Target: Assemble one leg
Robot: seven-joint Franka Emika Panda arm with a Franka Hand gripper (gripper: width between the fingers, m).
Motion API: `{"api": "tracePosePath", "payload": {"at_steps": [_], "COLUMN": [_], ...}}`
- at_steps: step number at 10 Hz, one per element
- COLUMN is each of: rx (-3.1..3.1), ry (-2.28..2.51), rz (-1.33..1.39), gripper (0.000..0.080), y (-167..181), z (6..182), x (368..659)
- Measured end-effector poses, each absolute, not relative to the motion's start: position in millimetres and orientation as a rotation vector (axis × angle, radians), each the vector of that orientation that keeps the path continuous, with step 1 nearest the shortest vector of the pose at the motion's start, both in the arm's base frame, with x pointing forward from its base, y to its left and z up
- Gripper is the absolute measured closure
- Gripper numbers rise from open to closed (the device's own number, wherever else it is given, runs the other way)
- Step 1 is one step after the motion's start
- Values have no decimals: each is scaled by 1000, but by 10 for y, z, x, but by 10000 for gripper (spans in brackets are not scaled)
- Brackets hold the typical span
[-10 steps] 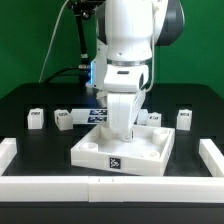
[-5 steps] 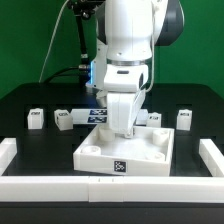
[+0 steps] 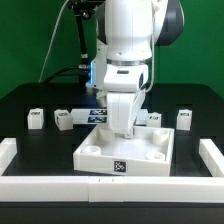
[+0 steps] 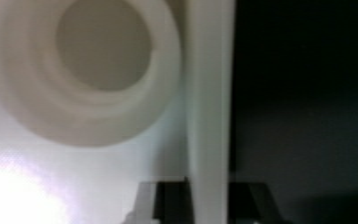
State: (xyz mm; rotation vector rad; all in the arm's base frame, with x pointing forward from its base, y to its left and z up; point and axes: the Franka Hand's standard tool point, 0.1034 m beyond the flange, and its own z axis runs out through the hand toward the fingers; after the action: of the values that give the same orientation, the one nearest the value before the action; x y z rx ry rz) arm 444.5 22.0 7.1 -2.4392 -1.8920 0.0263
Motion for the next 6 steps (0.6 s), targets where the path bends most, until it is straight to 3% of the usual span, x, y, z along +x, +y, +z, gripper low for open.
{"api": "tracePosePath", "payload": {"at_steps": [6], "rx": [-2218], "ry": [-2190], "rz": [28], "gripper": [741], "y": [364], "z": [70], "x": [4686]}}
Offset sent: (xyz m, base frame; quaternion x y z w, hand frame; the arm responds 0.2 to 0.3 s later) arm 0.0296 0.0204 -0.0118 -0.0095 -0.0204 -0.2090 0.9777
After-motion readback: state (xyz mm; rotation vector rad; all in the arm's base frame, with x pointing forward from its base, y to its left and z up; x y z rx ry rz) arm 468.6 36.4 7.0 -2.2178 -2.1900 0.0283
